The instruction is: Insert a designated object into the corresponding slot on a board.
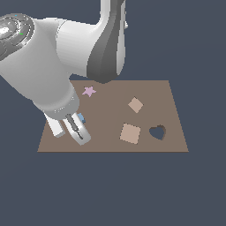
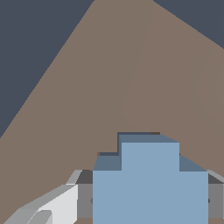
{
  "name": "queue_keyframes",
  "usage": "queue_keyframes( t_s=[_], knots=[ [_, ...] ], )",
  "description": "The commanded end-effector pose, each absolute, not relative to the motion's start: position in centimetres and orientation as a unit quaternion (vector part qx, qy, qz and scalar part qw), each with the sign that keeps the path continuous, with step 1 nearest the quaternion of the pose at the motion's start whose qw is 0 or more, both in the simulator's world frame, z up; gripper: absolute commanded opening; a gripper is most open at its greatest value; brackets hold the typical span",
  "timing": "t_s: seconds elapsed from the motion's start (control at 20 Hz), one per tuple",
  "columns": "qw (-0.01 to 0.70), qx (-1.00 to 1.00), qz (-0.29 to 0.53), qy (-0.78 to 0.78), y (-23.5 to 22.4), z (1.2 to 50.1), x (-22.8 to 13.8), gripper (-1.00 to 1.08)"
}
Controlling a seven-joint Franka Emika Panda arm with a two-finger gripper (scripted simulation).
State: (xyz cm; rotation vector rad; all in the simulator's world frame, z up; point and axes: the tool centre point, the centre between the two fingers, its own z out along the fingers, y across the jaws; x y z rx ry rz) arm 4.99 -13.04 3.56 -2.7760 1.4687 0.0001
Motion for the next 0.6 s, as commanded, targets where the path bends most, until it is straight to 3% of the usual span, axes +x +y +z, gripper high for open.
queue_keyframes(
  t_s=[0.0,0.05,0.1,0.55],
  knots=[
    [0.0,-0.884,0.0,0.467,-13.02,3.13,4.99,-1.0],
    [0.0,-0.884,0.0,0.467,-13.02,3.09,4.98,-1.0],
    [0.0,-0.884,0.0,0.467,-13.02,3.09,4.98,1.0],
    [0.0,-0.884,0.0,0.467,-13.02,3.09,4.98,1.0]
  ],
)
